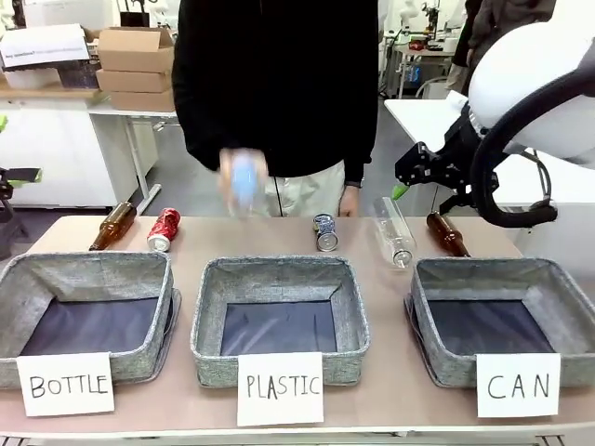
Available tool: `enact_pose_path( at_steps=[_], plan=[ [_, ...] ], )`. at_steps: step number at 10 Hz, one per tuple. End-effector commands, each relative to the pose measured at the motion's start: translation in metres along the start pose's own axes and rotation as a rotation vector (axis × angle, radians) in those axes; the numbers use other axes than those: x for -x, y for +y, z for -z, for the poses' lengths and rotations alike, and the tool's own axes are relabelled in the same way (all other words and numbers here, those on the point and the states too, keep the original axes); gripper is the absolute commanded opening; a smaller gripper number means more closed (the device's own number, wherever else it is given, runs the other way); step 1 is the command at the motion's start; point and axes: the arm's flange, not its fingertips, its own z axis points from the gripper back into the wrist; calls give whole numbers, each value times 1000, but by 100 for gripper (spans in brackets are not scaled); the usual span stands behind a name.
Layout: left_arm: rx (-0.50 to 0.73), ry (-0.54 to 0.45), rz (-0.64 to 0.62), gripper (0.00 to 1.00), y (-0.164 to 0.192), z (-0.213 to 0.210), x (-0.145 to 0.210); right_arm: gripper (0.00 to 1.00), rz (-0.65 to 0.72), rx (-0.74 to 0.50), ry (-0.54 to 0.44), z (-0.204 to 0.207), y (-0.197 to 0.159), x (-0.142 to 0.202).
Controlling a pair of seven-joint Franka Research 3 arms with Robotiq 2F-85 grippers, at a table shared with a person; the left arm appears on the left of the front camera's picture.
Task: Sort the can waste into the basket.
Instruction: Pick up the can waste from the table and place it in the right Fabric basket.
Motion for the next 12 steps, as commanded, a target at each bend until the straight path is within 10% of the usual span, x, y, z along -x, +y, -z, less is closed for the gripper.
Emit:
enact_pose_path(
  at_steps=[1,8,12],
  plan=[
    [21,-8,25,100,0,1,-1,100,42,74,45,13,2,-15],
    [21,-8,25,100,0,1,-1,100,-1,4,7,1,1,-1],
    [21,-8,25,100,0,1,-1,100,-178,120,153,100,76,-80]
  ],
)
